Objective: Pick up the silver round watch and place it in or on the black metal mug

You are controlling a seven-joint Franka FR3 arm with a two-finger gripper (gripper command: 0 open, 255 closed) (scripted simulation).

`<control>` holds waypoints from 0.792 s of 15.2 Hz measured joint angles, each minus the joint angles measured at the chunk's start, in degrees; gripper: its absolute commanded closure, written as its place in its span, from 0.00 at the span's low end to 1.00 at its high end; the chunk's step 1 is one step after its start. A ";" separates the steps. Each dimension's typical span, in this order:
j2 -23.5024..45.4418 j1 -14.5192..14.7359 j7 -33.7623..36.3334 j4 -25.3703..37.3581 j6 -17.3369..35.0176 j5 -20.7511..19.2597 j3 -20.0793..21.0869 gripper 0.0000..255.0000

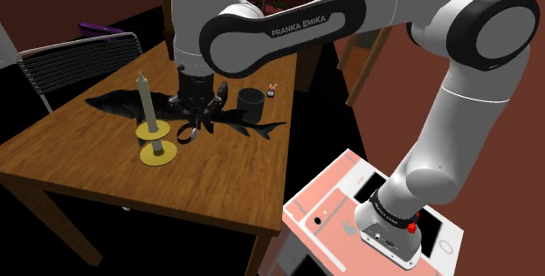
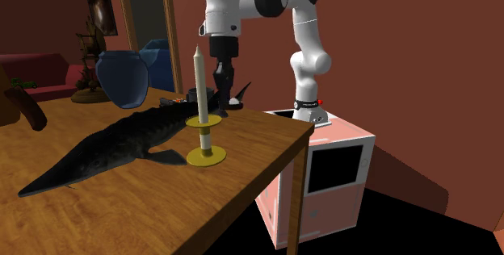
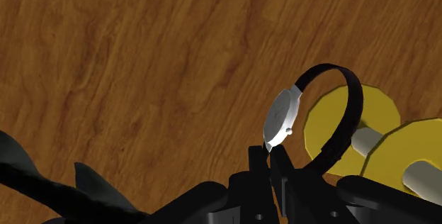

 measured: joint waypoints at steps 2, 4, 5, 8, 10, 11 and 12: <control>-0.56 -0.09 -0.21 0.75 -1.22 0.39 0.12 1.00; -0.70 -0.06 -0.35 2.27 -2.83 0.56 0.19 1.00; -0.95 -0.10 -0.45 2.80 -3.56 0.74 0.24 1.00; -1.41 -0.19 -0.77 4.53 -5.67 1.10 0.32 1.00; -1.66 -0.19 -0.89 5.84 -7.17 1.30 0.39 1.00; -1.80 -0.20 -0.97 6.43 -7.87 1.41 0.42 1.00; -2.01 -0.21 -1.03 7.01 -8.62 1.55 0.46 1.00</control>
